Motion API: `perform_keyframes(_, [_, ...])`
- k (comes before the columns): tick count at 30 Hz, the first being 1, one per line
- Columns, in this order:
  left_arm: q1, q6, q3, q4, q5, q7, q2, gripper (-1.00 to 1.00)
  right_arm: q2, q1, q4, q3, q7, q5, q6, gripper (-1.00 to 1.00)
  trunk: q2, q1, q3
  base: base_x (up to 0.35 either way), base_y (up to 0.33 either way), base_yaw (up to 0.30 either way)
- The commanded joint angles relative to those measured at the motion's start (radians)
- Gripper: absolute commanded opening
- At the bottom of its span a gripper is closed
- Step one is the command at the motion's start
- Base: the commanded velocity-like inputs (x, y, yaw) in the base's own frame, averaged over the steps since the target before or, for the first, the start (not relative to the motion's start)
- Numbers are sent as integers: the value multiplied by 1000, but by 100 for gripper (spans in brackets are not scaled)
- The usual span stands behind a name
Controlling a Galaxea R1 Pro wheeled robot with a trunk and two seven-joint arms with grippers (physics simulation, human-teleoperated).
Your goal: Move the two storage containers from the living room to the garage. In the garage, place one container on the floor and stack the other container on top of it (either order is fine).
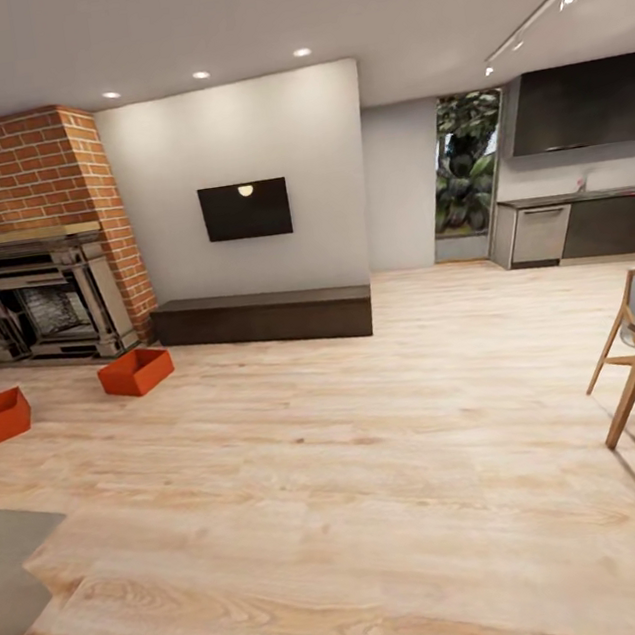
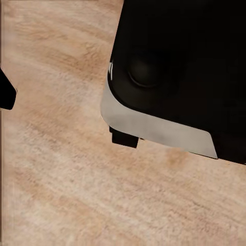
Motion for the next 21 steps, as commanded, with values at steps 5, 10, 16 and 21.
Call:
perform_keyframes(5, [0, -1, 1, -1, 6, 2, -1, 100, 0, -1, 3, 8, 3, -10, -5, 100, 0, 1, -1, 322, 0, 0])
perform_keyframes(10, [0, -1, 1, -1, 7, 2, -1, 100, 0, -1, 3, 8, 4, -10, -5, 100, 0, 1, -1, 322, 0, 0])
perform_keyframes(16, [0, -1, -1, 0, 8, 2, 0, 100, 0, -1, 3, 8, 4, -10, -5, 100, 0, 1, -1, 322, 0, 0])
perform_keyframes(21, [1, -1, 1, -1, 7, 2, 0, 100, 0, -1, 3, 8, 4, -10, -5, 100, 0, 1, -1, 322, 0, 0])
